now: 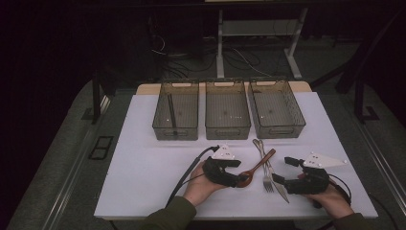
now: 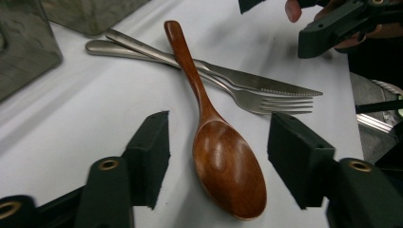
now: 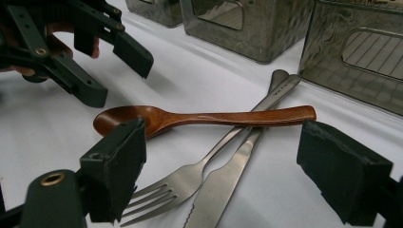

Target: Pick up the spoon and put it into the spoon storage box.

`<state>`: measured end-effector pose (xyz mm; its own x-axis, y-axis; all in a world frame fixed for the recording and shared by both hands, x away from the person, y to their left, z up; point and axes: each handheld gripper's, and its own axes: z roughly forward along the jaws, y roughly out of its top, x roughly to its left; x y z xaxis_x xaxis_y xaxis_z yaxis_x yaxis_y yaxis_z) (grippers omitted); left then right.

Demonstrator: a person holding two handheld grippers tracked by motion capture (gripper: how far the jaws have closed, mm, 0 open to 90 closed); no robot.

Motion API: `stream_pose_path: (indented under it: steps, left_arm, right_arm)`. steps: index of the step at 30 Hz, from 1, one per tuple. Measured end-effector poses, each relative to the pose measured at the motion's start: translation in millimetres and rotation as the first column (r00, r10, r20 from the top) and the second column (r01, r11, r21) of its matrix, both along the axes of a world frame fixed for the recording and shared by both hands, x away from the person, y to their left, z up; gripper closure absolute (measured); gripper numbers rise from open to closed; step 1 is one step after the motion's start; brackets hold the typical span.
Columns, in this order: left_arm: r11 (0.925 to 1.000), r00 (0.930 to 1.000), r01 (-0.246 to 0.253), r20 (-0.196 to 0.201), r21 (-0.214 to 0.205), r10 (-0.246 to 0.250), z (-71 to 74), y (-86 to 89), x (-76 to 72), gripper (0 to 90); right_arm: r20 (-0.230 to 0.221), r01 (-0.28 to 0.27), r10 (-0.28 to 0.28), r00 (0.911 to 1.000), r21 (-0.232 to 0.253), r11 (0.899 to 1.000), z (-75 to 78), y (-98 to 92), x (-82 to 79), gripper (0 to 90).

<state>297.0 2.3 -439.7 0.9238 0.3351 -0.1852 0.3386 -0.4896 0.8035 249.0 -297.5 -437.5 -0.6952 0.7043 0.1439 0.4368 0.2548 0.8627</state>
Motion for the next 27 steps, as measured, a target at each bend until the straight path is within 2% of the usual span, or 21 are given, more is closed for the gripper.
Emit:
stream_pose_path:
  steps: [2,4,10,27]
  left_arm:
    - [0.9998,1.0,0.008,-0.005,0.018,-0.008,-1.4,-1.4,0.0,44.0]
    - [0.9998,0.9999,0.007,-0.009,0.02,-0.007,-3.6,-3.6,-0.9,44.8]
    - [0.999,1.0,0.006,-0.007,0.045,-0.006,-8.8,-6.6,-2.5,44.7]
    - [0.9965,0.9999,0.011,-0.007,0.083,-0.011,-16.8,-13.6,-6.4,44.7]
  right_arm:
    - [0.001,-0.001,0.001,1.0,-0.002,1.0,0.1,0.0,-0.3,16.1]
    - [0.003,-0.001,0.001,1.0,-0.007,1.0,0.0,0.0,-0.4,16.1]
    - [0.005,-0.002,0.002,1.0,-0.011,1.0,-0.1,-0.1,-0.3,16.1]
    - [0.006,-0.002,0.002,1.0,-0.018,1.0,0.1,-1.8,0.0,16.1]
